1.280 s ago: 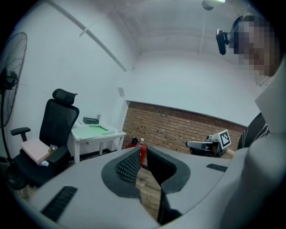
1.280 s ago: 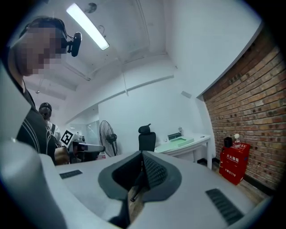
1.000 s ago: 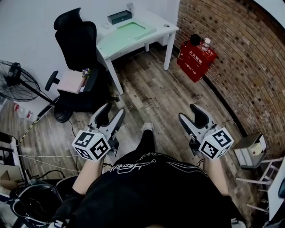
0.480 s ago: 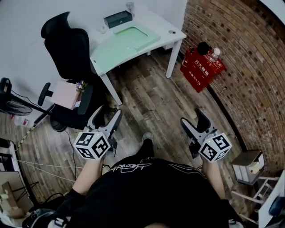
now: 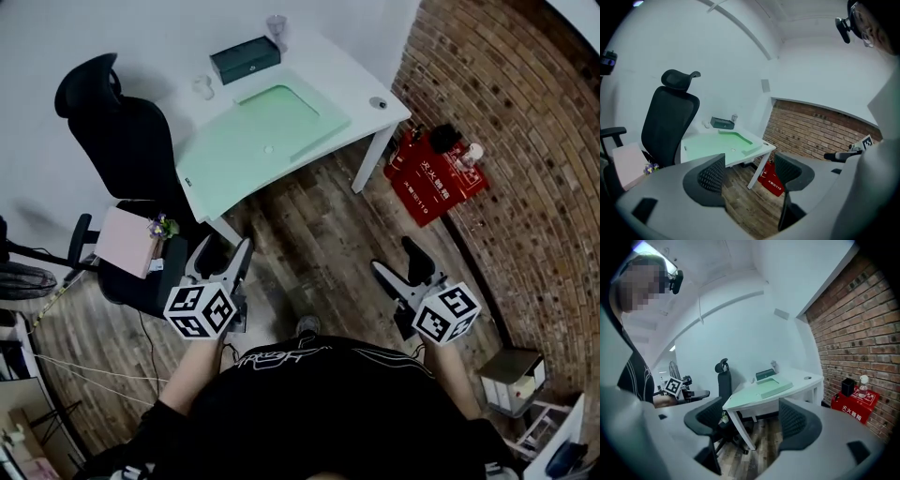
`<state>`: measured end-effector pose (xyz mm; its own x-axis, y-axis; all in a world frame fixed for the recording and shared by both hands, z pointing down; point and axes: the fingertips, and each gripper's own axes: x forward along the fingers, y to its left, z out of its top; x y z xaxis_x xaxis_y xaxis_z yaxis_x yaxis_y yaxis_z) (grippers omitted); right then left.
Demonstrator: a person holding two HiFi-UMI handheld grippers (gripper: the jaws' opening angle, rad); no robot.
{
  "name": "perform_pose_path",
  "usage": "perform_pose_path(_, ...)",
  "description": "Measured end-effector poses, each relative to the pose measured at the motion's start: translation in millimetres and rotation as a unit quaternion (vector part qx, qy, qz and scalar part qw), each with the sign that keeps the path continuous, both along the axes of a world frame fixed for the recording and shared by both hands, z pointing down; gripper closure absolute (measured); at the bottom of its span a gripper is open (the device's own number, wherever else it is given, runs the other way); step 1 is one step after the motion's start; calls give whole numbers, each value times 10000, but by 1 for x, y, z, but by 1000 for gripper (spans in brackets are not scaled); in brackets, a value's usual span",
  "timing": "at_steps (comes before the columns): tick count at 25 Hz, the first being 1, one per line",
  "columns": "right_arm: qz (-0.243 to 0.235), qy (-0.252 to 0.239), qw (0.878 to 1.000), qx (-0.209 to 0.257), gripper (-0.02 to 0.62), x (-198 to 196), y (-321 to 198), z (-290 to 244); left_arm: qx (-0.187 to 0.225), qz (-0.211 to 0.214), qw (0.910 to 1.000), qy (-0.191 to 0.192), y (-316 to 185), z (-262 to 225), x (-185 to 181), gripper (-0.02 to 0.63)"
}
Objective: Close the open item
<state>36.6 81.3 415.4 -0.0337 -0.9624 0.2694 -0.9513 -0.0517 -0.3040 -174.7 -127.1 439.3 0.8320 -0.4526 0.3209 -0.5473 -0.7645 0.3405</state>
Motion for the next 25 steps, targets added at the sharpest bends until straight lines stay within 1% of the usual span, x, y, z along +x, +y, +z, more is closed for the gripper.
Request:
perform_pose_path(3,-65,126,9998,-110,233,18,-22,3,-49,-14,10000,-68,-22,7,16,282)
perform_pose_path(6,-102,382,9992,-115,233,40,-43,-3,-33,4,9999,-155,-36,10,29,281)
perform_pose_path(9,-226,504,9984,-122,235,63,-70,-2,10,-98,9998,-160,-49,12,40,281)
perform_pose_path(14,-532,551,9968,-207,235,108,-128,8,-116,-483,9983,-302,-72,21,58,282)
perform_pose_path(17,-802,601,9946,-281,235,133,-171,15,-75,-773,9962,-388,-91,19,68,282)
perform_pose_path(20,-1076,666,9912,-385,236,155,-218,22,-41,-1201,9915,-504,-109,18,73,282)
perform_pose_path(23,-1332,818,9863,-517,241,174,-265,32,-67,-1578,9861,-514,-124,18,78,282)
perform_pose_path(25,-1596,872,9815,-601,241,181,-293,41,-111,-1822,9818,-526,-129,19,80,282)
